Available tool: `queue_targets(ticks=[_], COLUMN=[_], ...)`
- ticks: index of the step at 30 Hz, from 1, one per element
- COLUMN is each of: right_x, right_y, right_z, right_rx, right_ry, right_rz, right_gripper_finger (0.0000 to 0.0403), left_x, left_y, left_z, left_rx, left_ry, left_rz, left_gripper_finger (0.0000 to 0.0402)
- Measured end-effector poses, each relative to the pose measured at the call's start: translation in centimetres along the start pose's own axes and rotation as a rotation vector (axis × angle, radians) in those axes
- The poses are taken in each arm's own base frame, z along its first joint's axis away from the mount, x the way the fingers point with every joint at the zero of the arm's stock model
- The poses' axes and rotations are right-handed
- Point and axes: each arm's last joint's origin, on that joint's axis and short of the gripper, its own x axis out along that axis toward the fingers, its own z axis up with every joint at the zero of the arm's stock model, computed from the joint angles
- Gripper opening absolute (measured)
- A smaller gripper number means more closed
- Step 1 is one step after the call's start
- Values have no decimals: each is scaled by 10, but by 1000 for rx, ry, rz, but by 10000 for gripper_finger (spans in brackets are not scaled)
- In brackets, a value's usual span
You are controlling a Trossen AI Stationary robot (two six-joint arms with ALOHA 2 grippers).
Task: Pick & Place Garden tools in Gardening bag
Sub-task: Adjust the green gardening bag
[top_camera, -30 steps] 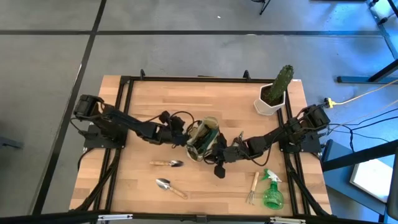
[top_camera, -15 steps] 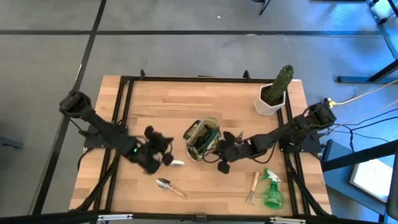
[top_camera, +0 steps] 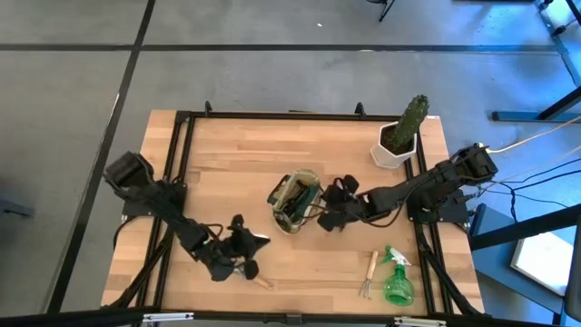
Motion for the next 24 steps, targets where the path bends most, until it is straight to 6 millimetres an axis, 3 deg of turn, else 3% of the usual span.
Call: queue_targets(ticks=[6,13,24], right_x=[4,11,29], right_y=[-12,-23,-47], right_z=[-2,5,29], right_rx=[13,33,59], right_ry=[36,-9,-80], right_rz=[-96,-192,-261], right_gripper_finger=[0,0,0], left_x=[26,49,88], left_y=[-4,-11,-22], left_z=[-12,-9,-15], left_rx=[-32,-40,7], left_ry=[-5,-30,-80], left_rz=[-70,-110,23], left_gripper_finger=[2,2,2])
